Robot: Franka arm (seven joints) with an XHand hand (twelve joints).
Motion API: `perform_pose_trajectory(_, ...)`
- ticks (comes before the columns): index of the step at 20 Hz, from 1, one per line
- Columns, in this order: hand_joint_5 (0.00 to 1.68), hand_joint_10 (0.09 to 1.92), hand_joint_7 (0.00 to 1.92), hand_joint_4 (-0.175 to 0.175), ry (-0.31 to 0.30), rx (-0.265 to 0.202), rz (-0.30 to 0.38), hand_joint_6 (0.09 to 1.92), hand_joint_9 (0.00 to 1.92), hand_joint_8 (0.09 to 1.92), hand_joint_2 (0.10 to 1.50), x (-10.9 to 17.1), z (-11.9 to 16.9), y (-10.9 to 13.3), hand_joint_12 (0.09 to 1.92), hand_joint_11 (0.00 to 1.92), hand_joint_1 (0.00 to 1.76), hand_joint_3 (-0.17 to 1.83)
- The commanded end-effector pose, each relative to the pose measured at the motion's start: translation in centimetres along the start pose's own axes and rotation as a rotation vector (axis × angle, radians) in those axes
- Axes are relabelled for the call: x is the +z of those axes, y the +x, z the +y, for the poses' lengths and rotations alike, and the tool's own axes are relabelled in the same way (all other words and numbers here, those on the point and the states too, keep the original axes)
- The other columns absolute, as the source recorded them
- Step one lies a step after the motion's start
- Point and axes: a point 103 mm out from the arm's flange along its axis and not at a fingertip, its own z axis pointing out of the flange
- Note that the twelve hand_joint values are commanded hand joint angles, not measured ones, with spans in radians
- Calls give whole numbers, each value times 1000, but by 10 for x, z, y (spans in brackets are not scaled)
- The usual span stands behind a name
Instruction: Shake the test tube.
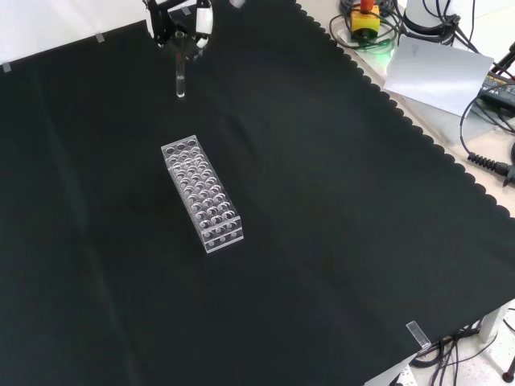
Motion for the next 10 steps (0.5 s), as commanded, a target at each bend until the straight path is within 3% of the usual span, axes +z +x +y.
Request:
perform_pose_trajectory(1, 1343, 609, 1397, -175, -8, 46, -8, 573, 1598, 579, 538, 0, -1, -20, 860, 1284, 1331, 815)
perform_pose_trajectory(10, 1341, 609, 1396, -175, 13, -40, 21, 576, 1598, 583, 537, 13, 2, 28, 861, 1282, 1331, 817)
